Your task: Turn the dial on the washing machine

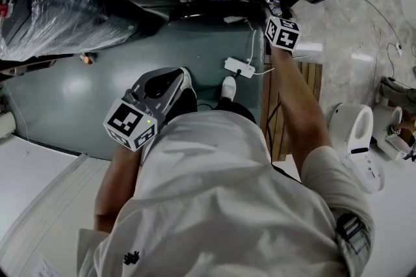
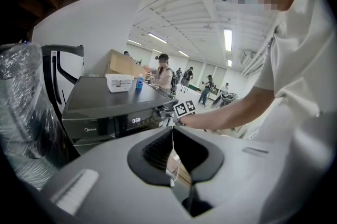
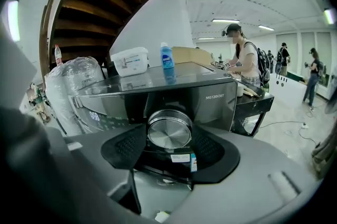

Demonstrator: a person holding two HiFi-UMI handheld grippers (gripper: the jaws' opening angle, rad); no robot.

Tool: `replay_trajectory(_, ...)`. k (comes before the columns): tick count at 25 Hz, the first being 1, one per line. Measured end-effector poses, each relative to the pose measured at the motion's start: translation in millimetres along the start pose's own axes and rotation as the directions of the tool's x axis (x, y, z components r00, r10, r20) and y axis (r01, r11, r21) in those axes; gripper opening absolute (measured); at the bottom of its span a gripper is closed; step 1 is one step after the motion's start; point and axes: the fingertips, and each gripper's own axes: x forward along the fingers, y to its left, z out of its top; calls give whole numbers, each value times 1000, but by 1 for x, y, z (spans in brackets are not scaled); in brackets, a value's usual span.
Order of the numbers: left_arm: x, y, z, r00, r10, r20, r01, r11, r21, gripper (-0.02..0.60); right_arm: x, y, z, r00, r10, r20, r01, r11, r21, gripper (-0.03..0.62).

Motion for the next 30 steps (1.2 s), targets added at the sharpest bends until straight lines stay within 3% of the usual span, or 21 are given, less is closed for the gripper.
replay_trajectory(10, 5, -3, 1, 1000, -13, 4, 13, 1000, 4, 58, -12, -2, 1, 1000, -25, 14, 27, 982, -187, 252)
replay_trajectory(14, 6, -5, 0, 1000, -17, 2, 17, 1000, 3, 60, -12, 6, -1, 999, -44, -2, 41, 939, -340, 265)
replay_trajectory(19, 6, -6, -2, 1000, -20, -3, 20, 1000, 1, 60, 0, 9, -13, 995, -101, -26, 79, 895, -439, 267)
replay_trajectory(22, 3, -3, -3, 1000, -17, -3, 17, 1000, 0, 60, 6, 10, -16, 992, -116, -40, 86, 892, -444, 267)
replay_trajectory(30, -4, 3, -3, 1000, 7, -2, -7, 1000, -10, 58, 5, 4, -6, 994, -104, -42, 85, 947, -310, 265)
